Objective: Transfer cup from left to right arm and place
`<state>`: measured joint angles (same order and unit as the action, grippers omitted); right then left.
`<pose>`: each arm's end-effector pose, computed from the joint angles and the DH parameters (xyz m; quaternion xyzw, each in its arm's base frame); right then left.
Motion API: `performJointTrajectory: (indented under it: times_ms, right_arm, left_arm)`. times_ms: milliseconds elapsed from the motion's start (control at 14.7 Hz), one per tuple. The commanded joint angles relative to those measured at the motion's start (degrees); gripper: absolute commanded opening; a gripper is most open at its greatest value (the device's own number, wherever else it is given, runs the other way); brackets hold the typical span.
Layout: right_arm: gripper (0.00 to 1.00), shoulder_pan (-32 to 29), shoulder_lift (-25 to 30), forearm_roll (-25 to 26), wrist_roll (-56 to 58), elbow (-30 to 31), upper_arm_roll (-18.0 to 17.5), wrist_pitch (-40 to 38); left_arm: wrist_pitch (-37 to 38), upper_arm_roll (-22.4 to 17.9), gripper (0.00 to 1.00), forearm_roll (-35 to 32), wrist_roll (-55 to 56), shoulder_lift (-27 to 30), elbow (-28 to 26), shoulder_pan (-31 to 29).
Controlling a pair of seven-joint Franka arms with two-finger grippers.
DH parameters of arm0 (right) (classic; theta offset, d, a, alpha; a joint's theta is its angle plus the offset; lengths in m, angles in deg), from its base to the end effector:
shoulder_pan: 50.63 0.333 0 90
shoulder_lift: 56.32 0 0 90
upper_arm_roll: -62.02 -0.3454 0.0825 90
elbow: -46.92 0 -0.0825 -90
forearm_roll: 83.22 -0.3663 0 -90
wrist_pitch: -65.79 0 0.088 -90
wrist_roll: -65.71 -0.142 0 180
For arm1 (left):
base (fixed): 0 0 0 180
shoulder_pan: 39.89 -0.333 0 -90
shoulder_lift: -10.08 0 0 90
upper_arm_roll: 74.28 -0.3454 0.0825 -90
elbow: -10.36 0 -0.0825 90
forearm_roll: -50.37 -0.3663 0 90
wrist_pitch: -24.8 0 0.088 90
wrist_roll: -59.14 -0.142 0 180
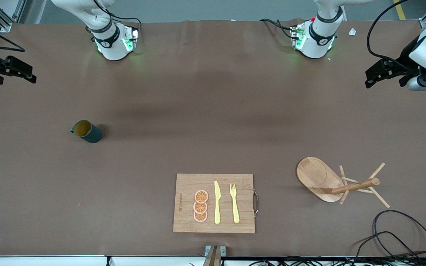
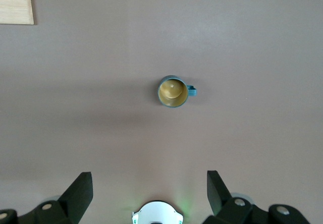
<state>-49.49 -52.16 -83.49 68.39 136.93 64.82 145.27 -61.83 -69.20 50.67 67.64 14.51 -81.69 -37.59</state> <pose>0.4881 -0.0144 0.6413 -0.9984 -0.0094 0.0554 0.0062 0.4992 -0.0674 0.6377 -0.9999 -0.0098 0.0086 0.0020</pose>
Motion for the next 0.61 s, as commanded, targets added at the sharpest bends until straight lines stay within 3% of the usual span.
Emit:
performJointTrajectory:
  times_ms: [0,544]
  right_arm:
    - [1.00,0.27,2.87,0.10,-0.66,2.88,0.53,1.47]
    - [1.00,0.09,3.84,0.71,-0.39,2.97,0.62,3.31]
  left_arm:
    - [-0.12,0.20,1.00,-0.74,-2.43,0.06,0.55,-0.28]
    - [-0.03,0.28,1.00,-0.83,-2.52,-0.82,1.70,-0.28]
